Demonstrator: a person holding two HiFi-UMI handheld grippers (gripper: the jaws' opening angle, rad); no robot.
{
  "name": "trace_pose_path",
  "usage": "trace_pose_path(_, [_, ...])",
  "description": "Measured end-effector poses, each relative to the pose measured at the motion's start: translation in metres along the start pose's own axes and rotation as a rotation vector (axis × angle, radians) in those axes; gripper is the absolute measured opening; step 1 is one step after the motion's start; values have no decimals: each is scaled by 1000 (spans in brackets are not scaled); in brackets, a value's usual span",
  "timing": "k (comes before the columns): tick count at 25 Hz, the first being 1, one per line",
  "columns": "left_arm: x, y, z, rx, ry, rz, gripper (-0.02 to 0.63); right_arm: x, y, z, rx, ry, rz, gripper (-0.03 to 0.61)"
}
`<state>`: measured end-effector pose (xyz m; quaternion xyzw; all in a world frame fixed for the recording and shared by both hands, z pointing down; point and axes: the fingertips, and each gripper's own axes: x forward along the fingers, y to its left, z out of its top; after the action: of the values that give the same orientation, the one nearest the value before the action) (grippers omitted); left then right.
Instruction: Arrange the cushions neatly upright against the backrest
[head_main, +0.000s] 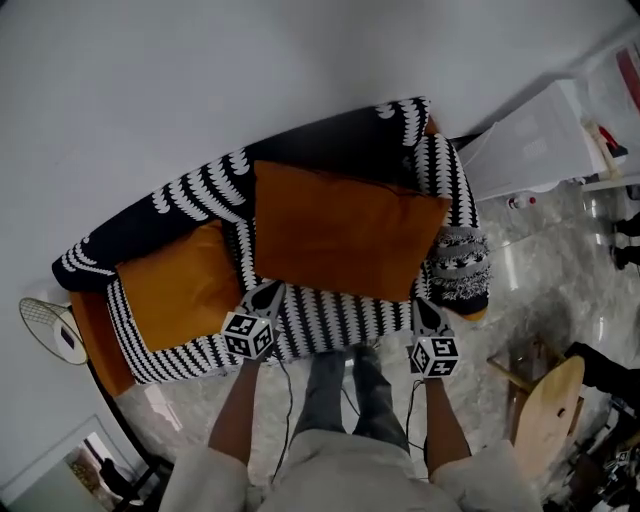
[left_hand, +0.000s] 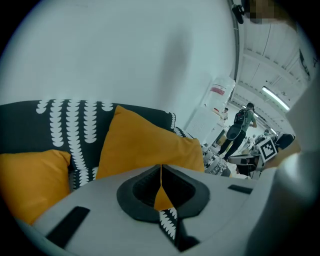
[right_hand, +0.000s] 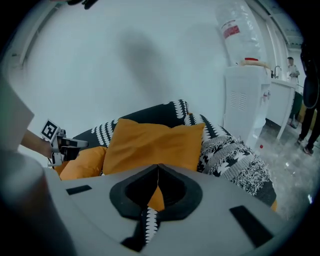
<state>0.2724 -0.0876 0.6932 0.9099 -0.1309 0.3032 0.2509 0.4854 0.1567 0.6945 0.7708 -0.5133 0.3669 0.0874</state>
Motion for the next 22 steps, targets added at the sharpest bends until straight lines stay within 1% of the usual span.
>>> trace_pose_path(3, [22, 9, -7, 0, 52, -34, 40, 12, -9, -4, 73, -14, 7, 32])
trace_pose_path(4, [30, 13, -9, -2, 70, -44, 90, 19, -12, -6, 102, -9, 16, 131])
trace_pose_path(5, [38, 19, -9, 0, 80, -47, 234, 26, -15, -8, 128, -2, 26, 269])
trace_pose_path(6, [45, 26, -7, 10, 81, -36, 266, 34, -19, -9, 149, 4, 33, 306])
trace_pose_path(7, [51, 35, -5, 24, 77, -12, 325, 41, -23, -10, 169, 7, 33, 328])
trace_pose_path(8, [57, 44, -2, 35, 74, 13, 356, 47, -28, -10, 185, 8, 29, 339])
trace_pose_path(10, [66, 61, 1, 35, 76, 48, 376, 60, -38, -10, 206, 9, 10, 358])
trace_pose_path(15, [84, 99, 7, 4, 89, 97, 383, 91, -57, -5, 231, 21, -8, 375])
trace_pose_path(20, [107, 130, 12, 10, 122, 117, 383, 127, -72, -5, 244, 60, -2, 380])
trace_pose_path(22, [115, 136, 14, 25, 135, 111, 384, 141, -77, -8, 239, 92, 2, 380])
